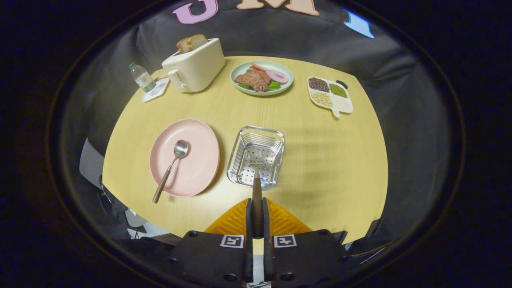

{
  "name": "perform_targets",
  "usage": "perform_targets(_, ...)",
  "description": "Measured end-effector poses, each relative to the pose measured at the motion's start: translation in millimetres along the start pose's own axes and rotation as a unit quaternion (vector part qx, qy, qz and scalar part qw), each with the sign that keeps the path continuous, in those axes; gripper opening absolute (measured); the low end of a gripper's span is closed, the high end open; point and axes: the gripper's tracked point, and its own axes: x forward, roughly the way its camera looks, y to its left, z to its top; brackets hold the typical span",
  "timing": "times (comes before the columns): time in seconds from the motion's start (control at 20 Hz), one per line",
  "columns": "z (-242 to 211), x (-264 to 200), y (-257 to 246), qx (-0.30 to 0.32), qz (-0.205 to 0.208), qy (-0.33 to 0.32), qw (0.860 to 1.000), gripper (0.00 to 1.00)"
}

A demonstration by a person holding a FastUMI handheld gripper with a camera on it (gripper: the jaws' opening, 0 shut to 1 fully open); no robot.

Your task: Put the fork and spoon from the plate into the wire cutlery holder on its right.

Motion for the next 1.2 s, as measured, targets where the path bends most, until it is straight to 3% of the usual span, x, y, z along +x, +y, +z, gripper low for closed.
perform_targets(0.05, -0.4, -0.1, 2.7, 0.003, 0.002, 0.0, 1.0, 0.13)
perform_targets(0.35, 3.2, -5.8, 2.2, 0.024, -0.005, -0.038, 0.999, 1.0)
perform_targets(0.5, 11.0, -5.7, 6.4, 0.052, 0.011, -0.075, 0.996, 1.0)
perform_targets(0.75, 31.2, -13.3, -3.0, 0.064, -0.016, -0.173, 0.983, 1.0)
perform_targets(1.2, 54.0, -56.4, 8.5, 0.117, -0.07, -0.332, 0.933, 0.99)
